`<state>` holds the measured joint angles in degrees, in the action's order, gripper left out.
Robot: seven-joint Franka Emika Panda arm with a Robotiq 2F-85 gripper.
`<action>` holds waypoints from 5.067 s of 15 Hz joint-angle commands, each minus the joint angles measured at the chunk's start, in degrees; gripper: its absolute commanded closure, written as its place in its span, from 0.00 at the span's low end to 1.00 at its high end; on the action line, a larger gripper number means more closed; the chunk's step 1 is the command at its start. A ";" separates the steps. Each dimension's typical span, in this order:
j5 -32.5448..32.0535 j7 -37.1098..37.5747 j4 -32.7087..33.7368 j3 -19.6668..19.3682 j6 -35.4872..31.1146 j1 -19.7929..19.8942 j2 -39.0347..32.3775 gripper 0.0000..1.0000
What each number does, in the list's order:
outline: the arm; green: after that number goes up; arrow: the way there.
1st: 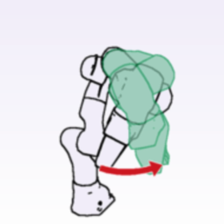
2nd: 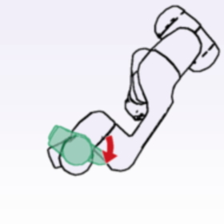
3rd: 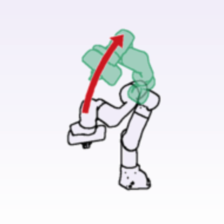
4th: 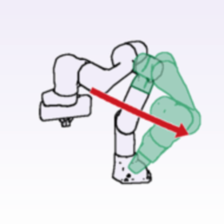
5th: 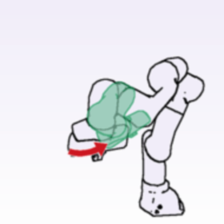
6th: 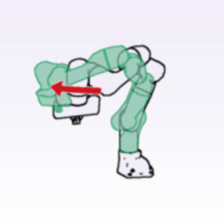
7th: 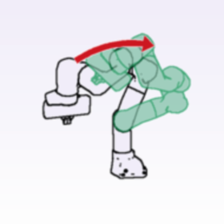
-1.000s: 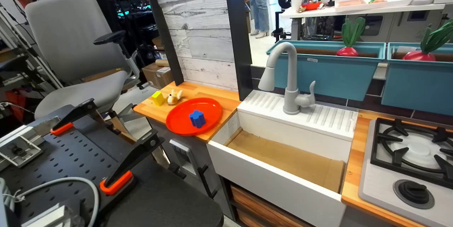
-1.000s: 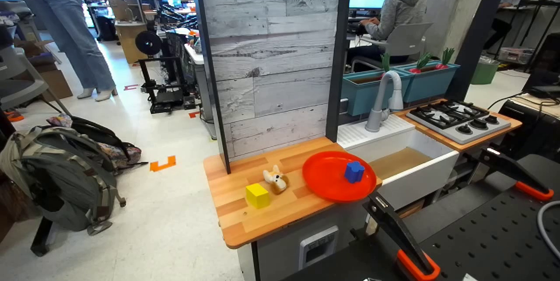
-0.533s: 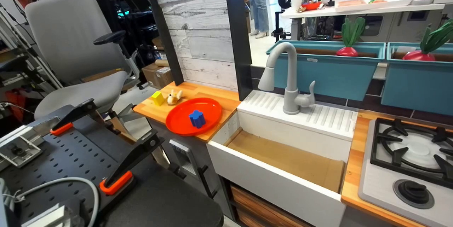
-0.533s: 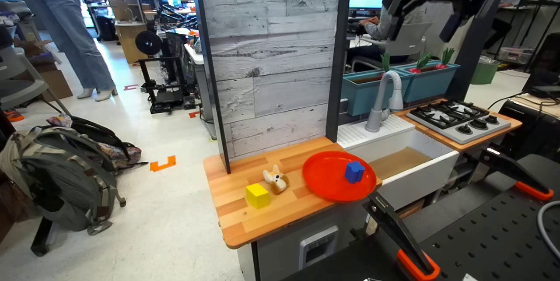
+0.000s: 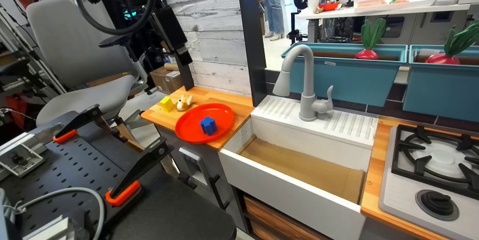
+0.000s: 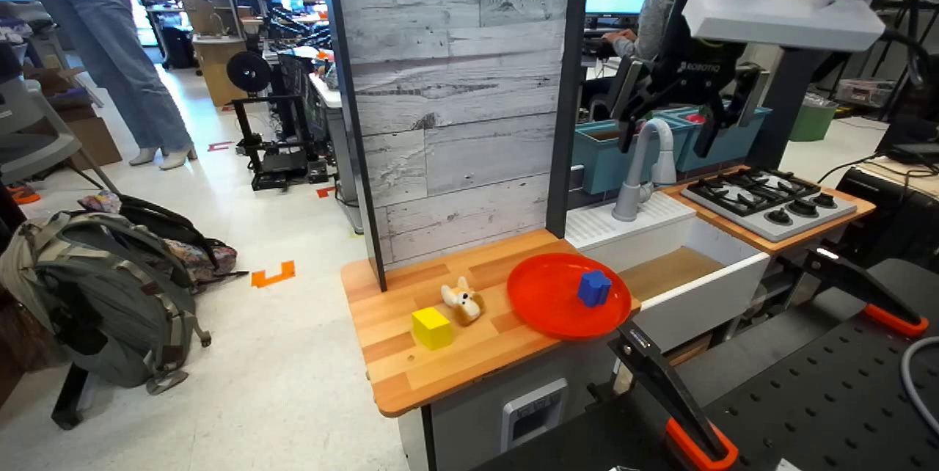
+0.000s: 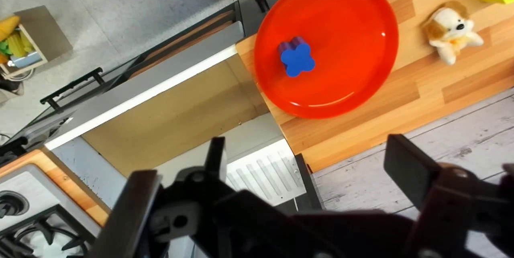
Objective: Remove the blue block from the orange plate
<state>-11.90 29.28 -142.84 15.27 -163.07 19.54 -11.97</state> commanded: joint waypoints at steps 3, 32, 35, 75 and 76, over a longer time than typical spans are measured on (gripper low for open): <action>5.28 -3.99 0.31 -7.28 -0.04 -7.95 0.37 0.00; 11.22 -9.86 25.96 -21.96 0.26 -25.63 -37.35 0.82; 11.13 -10.11 26.39 -22.74 0.71 -25.87 -37.60 1.00; 17.90 -17.76 25.63 -12.13 -7.37 -19.46 -36.19 0.00; 18.08 -17.75 26.09 -12.10 -7.22 -19.35 -36.58 0.00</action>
<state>3.99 13.47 -118.67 1.94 -169.96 -1.20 -46.95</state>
